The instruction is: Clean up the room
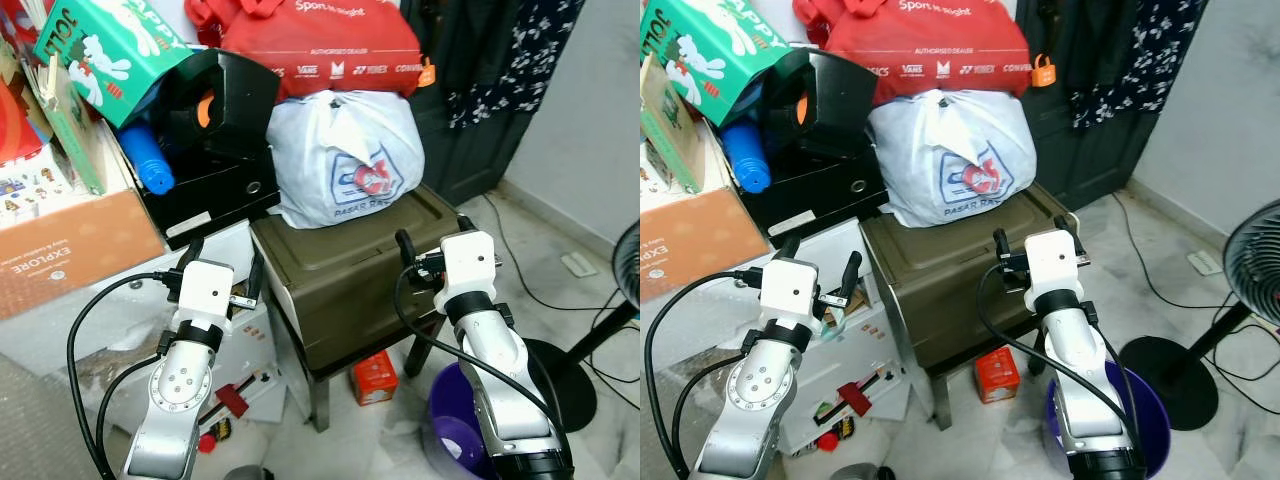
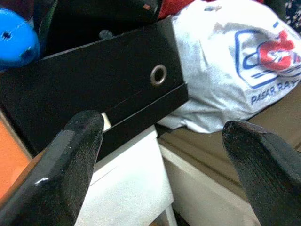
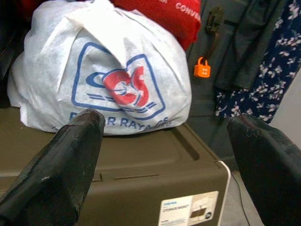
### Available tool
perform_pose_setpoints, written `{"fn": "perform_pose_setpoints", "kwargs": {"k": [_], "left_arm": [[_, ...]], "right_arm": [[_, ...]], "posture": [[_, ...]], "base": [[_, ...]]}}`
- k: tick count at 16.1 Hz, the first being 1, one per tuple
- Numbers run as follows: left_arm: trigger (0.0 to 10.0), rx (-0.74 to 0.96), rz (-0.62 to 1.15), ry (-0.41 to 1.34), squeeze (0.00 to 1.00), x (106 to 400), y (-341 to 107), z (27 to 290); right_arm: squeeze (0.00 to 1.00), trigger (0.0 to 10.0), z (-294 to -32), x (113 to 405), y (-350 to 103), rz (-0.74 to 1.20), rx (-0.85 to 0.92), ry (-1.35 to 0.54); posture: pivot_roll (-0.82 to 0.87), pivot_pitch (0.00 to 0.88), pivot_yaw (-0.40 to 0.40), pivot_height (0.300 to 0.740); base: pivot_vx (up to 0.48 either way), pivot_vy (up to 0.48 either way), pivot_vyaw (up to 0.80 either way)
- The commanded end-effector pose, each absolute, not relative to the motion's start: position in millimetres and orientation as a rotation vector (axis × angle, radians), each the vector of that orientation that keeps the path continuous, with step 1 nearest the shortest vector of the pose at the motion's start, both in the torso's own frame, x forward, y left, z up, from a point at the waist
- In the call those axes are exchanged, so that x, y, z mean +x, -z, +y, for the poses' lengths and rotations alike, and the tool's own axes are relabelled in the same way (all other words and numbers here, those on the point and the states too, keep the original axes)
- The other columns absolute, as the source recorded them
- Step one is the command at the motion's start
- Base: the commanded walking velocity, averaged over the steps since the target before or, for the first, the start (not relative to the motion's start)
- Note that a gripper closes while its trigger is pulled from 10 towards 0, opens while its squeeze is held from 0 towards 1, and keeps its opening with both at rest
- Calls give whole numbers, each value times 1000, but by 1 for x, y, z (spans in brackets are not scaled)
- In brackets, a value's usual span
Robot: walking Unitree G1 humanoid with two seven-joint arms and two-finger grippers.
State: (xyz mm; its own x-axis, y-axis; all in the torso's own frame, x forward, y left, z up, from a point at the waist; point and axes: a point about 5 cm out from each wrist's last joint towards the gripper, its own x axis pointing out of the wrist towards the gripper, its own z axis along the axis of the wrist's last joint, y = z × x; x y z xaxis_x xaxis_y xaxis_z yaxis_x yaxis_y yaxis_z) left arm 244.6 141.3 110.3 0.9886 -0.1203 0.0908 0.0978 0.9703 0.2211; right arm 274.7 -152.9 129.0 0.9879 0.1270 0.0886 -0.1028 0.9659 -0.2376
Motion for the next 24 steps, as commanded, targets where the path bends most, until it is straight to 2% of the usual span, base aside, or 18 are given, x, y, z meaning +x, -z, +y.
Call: {"fn": "perform_pose_setpoints", "kwargs": {"k": [1,4,11,20,24], "left_arm": [[10000,221,-112,110,0,246,-114,141],[10000,205,-114,120,0,246,-114,140],[10000,184,-113,126,0,245,-114,140],[10000,197,-130,170,0,243,-118,134],[10000,181,-90,163,0,232,-112,143]], "right_arm": [[0,10000,-153,276,-131,-103,-238,-111],[0,10000,-153,276,-131,-102,-240,-111],[0,10000,-155,277,-130,-101,-252,-86],[0,10000,-156,277,-129,-94,-261,-84],[0,10000,-161,273,-126,-80,-262,-76]], "posture": [[-75,0,13,740],[-75,0,14,740],[-76,0,17,740],[-76,5,16,740],[-69,9,15,740]], "base": [[0,-266,0],[0,-316,0],[0,0,0],[0,0,800],[0,0,800]]}}
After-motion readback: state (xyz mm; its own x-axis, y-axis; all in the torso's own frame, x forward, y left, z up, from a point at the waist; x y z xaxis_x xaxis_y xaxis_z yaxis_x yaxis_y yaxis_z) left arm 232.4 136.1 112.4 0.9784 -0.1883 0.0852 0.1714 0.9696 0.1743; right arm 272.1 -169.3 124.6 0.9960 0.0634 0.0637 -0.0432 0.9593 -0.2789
